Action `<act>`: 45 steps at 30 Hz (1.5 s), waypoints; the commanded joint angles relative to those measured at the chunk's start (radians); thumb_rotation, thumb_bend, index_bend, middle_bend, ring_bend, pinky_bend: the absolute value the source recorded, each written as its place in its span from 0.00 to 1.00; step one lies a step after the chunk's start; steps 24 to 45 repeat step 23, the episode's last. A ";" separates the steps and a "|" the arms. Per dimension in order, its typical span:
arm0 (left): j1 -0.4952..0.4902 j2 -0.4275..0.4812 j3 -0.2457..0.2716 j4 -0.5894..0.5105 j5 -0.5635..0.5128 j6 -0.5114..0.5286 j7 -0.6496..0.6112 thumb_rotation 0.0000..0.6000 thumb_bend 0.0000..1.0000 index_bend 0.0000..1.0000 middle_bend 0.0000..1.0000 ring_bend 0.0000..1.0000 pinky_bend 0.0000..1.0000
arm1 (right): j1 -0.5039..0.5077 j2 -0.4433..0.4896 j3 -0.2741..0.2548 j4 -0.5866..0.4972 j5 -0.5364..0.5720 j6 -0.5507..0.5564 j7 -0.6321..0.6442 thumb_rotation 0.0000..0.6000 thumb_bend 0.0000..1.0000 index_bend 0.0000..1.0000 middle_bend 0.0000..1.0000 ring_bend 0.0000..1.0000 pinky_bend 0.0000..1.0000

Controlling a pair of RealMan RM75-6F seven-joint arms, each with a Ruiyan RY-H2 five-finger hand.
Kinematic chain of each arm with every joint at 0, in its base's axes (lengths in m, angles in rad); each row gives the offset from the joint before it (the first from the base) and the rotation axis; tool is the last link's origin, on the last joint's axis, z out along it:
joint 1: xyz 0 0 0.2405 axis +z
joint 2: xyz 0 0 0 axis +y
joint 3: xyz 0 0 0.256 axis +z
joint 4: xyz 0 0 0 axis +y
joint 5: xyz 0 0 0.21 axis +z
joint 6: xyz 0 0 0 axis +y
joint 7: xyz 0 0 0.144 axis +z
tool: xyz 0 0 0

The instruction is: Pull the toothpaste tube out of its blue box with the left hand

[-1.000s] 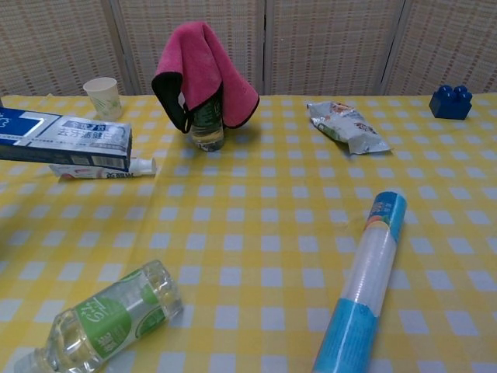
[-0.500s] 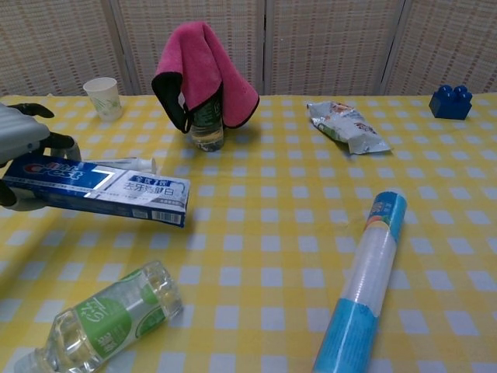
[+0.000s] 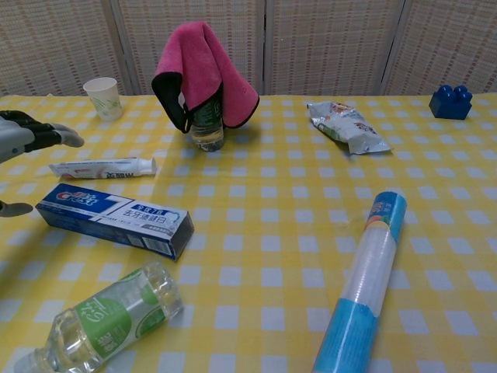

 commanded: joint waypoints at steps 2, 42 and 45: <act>0.044 0.025 -0.010 -0.015 -0.008 0.061 -0.058 1.00 0.26 0.00 0.06 0.12 0.06 | 0.000 0.000 -0.001 0.002 0.001 -0.003 0.001 1.00 0.32 0.32 0.27 0.21 0.19; 0.324 0.080 -0.008 0.053 0.065 0.362 -0.389 1.00 0.26 0.04 0.07 0.13 0.06 | 0.027 -0.027 -0.004 0.054 -0.083 0.021 0.058 1.00 0.32 0.32 0.30 0.21 0.20; 0.324 0.080 -0.008 0.053 0.065 0.362 -0.389 1.00 0.26 0.04 0.07 0.13 0.06 | 0.027 -0.027 -0.004 0.054 -0.083 0.021 0.058 1.00 0.32 0.32 0.30 0.21 0.20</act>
